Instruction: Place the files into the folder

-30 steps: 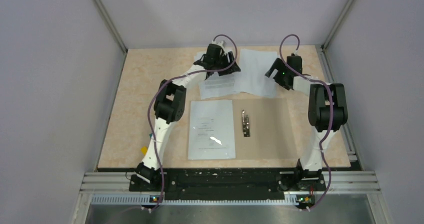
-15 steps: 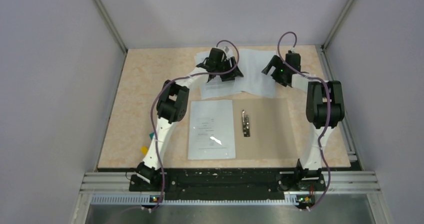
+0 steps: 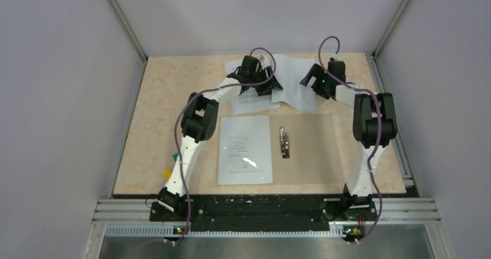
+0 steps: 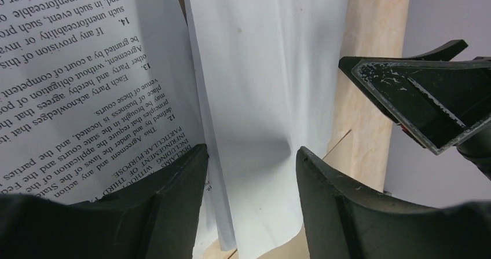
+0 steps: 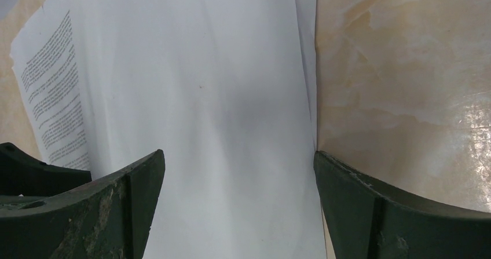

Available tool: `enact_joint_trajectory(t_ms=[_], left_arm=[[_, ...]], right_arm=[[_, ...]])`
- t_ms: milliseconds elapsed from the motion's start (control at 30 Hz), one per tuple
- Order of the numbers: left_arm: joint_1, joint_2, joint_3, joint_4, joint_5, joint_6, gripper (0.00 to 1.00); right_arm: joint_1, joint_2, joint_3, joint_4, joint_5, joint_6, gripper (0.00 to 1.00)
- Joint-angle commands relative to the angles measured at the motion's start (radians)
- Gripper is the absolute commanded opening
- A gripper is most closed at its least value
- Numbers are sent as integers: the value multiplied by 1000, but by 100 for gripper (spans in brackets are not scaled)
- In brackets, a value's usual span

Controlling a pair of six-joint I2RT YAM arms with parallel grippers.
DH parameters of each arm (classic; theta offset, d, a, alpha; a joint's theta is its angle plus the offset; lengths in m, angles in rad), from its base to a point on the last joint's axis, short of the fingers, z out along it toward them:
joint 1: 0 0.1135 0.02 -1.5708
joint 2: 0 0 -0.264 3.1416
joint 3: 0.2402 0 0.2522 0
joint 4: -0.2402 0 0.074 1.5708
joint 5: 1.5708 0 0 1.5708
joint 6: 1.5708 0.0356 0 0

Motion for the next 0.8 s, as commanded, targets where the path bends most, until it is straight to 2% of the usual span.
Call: enact_joint_trajectory(t_ms=[0, 433, 600, 767], left_arm=[[9, -45, 6, 50, 76, -53, 63], [17, -38, 52, 143, 183, -205, 66], [25, -59, -11, 233, 207, -304, 65], [32, -79, -44, 247, 207, -382, 65]], right_arm=[[21, 38, 10, -69, -28, -9, 99], [20, 39, 26, -79, -56, -18, 99], [20, 43, 20, -76, -66, -17, 99], [21, 40, 18, -74, -68, -17, 99]])
